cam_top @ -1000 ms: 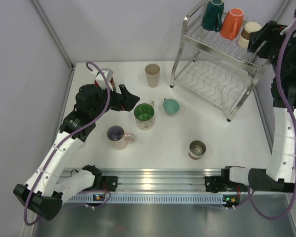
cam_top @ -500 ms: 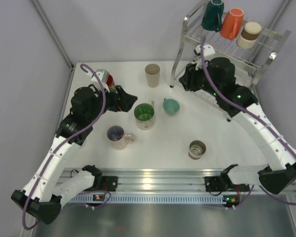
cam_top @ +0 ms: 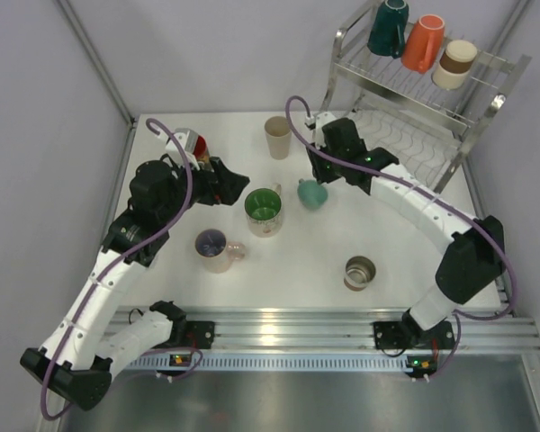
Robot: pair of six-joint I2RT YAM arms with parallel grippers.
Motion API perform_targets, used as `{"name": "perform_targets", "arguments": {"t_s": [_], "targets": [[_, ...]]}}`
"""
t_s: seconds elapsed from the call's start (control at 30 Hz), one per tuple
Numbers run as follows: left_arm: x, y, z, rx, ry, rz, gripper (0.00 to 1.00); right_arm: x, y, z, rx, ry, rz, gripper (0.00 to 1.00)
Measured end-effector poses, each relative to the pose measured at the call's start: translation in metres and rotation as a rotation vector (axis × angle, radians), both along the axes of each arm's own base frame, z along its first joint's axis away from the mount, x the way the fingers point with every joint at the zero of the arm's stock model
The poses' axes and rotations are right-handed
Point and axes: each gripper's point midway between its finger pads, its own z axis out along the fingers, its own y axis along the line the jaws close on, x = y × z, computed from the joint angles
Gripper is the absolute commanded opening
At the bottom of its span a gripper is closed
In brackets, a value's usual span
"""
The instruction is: Load the cups into the dish rack
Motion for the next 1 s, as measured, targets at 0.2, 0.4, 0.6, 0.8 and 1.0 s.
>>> {"name": "perform_targets", "arguments": {"t_s": [0.2,0.4,0.6,0.8,1.0], "targets": [[0.001,0.001,-0.003,0.005,0.005,0.009,0.95,0.006,0.002,-0.043,-0.060,0.077,-0.013,0.34],[0.003,0.004,-0.004,0.009,0.005,0.029,0.94,-0.013,0.013,-0.073,-0.041,0.149,0.062,0.33],[0.005,0.010,-0.005,0.024,0.012,0.066,0.93,-0.016,0.025,-0.090,-0.043,0.166,0.114,0.36],[0.005,0.019,0.010,0.037,-0.018,0.100,0.93,-0.024,0.026,-0.110,-0.066,0.199,0.136,0.39],[0.002,0.023,0.019,0.029,-0.040,0.112,0.93,-0.025,0.024,-0.127,-0.119,0.212,0.151,0.37]]}}
